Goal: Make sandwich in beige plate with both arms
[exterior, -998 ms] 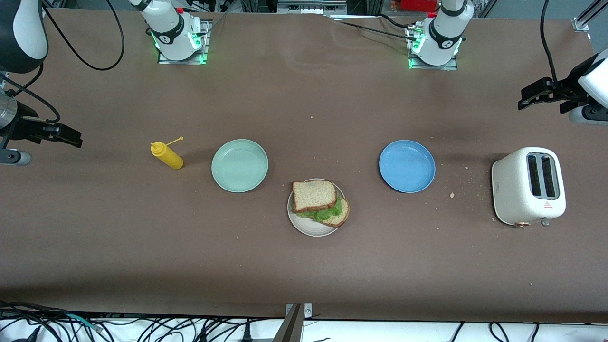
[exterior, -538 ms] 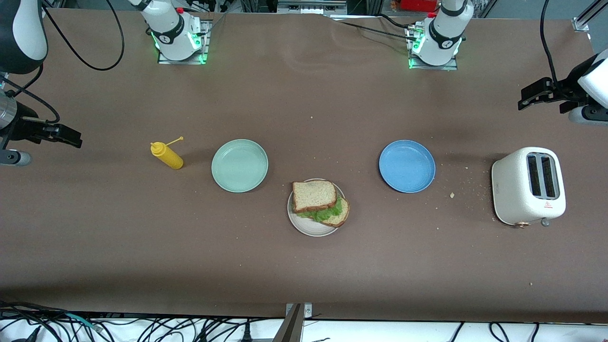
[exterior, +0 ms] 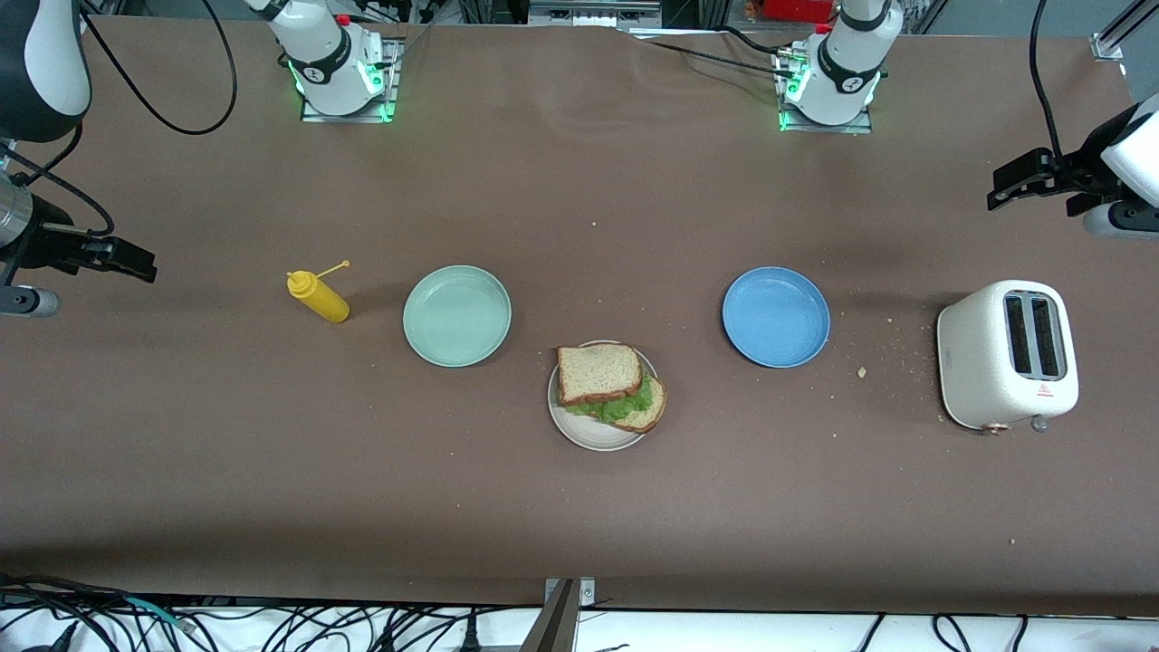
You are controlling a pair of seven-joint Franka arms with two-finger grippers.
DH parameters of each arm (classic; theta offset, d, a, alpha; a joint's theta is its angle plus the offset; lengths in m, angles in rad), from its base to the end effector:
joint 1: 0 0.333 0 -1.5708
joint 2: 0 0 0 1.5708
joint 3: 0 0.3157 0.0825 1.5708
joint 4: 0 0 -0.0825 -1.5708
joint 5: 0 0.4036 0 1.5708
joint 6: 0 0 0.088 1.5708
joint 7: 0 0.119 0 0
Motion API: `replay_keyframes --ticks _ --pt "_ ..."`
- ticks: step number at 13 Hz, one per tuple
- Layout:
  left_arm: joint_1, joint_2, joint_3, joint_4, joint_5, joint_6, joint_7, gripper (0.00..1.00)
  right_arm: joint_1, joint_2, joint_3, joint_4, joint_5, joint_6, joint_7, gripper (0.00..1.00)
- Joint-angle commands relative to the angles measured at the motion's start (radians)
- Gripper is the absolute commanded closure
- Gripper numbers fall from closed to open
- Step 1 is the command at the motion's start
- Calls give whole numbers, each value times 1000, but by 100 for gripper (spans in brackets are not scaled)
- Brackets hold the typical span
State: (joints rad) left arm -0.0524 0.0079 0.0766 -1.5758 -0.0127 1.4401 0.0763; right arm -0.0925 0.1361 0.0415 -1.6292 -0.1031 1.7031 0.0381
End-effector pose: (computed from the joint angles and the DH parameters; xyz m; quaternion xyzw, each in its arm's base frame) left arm 0.5596 0.0117 0.5950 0.9971 -0.0263 -0.0713 0.0096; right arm 0.6156 -0.0436 0.5138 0.9977 -0.0362 -0.0313 0.0478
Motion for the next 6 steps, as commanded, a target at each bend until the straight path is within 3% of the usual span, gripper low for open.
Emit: replay_keyframes --ticks 1,6 --pt "9 -3 -11 -1 8 -6 -9 0 -7 0 9 3 31 7 9 0" --pt "11 -3 -11 0 10 -6 -7 0 -12 0 9 3 43 7 8 0"
